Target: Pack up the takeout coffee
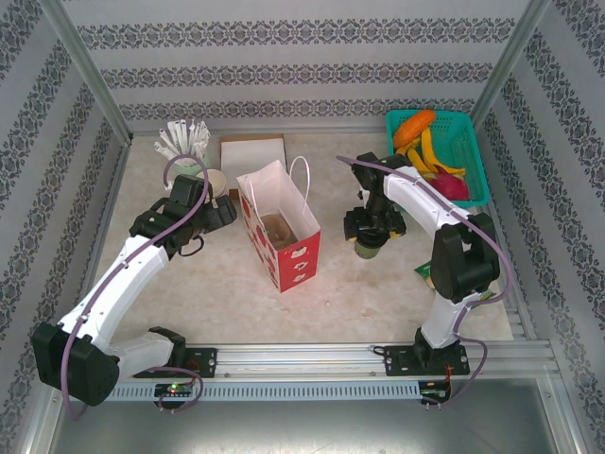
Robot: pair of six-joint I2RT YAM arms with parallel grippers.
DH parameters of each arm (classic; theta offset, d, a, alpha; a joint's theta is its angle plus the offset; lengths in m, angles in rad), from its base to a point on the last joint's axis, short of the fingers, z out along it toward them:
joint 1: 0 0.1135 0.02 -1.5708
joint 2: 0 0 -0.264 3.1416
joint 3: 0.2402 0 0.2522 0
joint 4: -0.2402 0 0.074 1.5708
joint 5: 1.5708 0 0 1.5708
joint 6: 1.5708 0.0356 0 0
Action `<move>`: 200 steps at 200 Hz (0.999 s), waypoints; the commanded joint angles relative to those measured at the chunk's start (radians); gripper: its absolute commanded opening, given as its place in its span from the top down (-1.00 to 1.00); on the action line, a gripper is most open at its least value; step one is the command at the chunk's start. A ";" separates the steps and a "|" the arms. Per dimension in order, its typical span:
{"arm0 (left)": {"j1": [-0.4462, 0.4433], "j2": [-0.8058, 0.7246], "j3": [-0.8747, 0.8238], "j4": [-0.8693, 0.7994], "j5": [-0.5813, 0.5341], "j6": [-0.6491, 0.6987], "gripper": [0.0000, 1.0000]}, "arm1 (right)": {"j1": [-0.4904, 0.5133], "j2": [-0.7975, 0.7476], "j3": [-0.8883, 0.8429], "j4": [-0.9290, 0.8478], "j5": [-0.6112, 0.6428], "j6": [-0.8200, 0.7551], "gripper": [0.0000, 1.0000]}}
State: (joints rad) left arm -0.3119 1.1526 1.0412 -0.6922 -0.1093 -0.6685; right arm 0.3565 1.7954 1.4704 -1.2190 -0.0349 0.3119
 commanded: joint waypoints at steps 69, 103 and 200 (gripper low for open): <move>0.014 -0.031 0.036 -0.009 0.011 0.044 -0.99 | 0.008 -0.058 0.028 -0.078 0.058 -0.020 -0.60; 0.041 -0.017 0.116 -0.022 -0.006 0.098 -0.99 | 0.011 -0.097 0.038 -0.132 0.052 -0.025 -0.52; 0.125 0.405 0.675 -0.138 0.596 0.724 -0.96 | 0.068 -0.254 0.102 -0.251 0.055 -0.009 -0.43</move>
State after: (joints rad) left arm -0.1894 1.4372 1.5703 -0.6975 0.2115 -0.2138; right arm 0.4076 1.5757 1.5520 -1.4239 -0.0017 0.2890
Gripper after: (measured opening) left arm 0.990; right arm 0.828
